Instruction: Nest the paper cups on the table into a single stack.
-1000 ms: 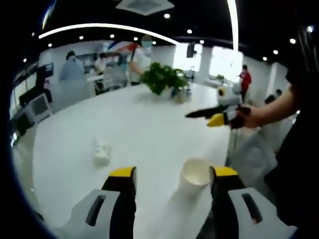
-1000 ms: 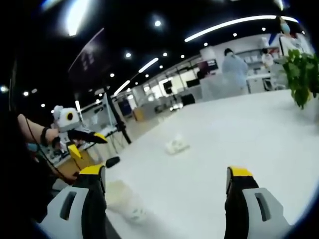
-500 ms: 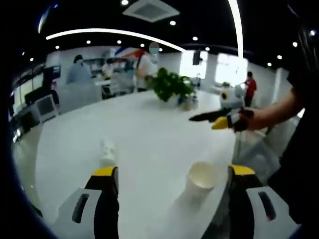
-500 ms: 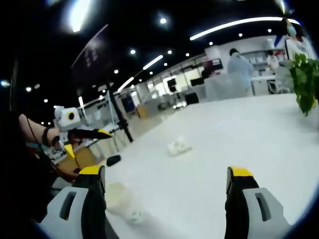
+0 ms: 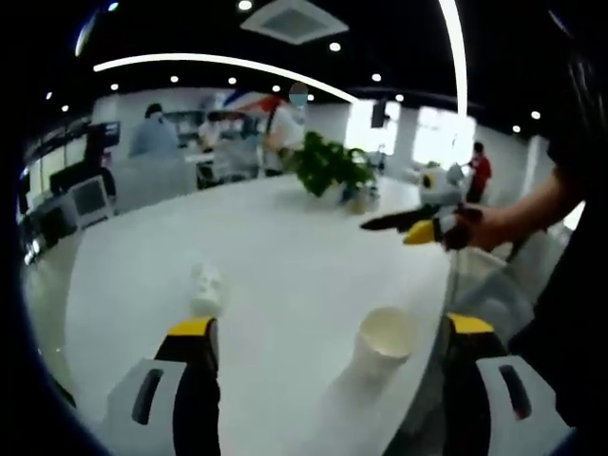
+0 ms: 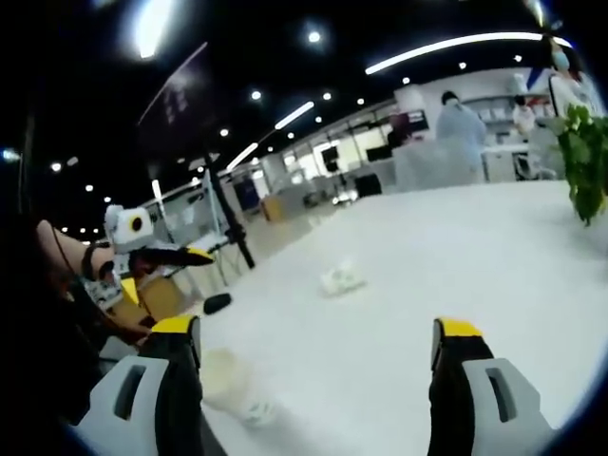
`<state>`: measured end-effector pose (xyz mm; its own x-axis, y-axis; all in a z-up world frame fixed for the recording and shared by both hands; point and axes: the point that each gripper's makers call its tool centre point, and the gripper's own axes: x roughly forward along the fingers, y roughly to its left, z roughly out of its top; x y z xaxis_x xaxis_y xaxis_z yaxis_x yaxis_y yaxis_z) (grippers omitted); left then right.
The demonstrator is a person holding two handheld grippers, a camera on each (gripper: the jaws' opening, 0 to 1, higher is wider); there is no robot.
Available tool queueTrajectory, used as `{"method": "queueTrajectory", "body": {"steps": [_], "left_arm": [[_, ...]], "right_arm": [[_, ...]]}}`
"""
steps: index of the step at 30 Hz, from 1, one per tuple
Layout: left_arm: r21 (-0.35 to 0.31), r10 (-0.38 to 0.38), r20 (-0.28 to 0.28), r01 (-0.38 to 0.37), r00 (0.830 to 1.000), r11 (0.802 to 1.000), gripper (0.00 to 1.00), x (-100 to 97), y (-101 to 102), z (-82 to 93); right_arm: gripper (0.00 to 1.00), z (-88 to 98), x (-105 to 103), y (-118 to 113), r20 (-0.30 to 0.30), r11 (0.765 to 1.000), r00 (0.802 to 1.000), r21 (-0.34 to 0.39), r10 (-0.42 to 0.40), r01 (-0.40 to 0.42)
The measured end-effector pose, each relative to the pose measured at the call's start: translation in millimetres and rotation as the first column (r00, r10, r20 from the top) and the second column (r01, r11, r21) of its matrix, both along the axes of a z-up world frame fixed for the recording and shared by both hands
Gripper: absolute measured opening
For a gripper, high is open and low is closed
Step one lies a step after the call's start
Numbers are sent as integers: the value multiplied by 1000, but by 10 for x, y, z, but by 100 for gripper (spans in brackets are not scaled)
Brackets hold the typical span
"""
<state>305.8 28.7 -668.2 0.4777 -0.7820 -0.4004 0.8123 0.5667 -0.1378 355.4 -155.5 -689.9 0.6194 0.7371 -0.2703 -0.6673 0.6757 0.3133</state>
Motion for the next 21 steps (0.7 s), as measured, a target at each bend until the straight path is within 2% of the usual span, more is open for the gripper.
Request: {"method": "queueTrajectory", "body": {"steps": [3, 6, 9, 10, 13, 15, 21], "left_arm": [[17, 2, 16, -2, 1000, 1000, 98, 10, 36, -19], [-4, 6, 30, -5, 1000, 1000, 98, 19, 68, 5], [-15, 10, 17, -10, 1000, 1000, 97, 27, 95, -22], [-16, 11, 18, -11, 1000, 1000, 98, 27, 98, -26], [-39, 7, 9, -7, 1000, 999, 97, 20, 99, -16], [-23, 5, 17, -5, 1000, 1000, 97, 28, 112, -33], [-35, 7, 15, -6, 1000, 999, 97, 58, 136, -58]], "right_arm": [[99, 62, 63, 16, -1, 1000, 1000, -13, 18, -18], [98, 143, 181, 49, 8, 997, 998, -34, 64, -64], [95, 170, 292, 78, 7, 991, 994, -75, 110, -109], [94, 212, 334, 105, 10, 991, 993, -69, 118, -117], [91, 310, 522, 167, 24, 984, 988, -91, 154, -151], [88, 336, 642, 212, 24, 979, 984, -108, 176, -172], [79, 395, 964, 360, 31, 970, 974, -111, 223, -218]]}}
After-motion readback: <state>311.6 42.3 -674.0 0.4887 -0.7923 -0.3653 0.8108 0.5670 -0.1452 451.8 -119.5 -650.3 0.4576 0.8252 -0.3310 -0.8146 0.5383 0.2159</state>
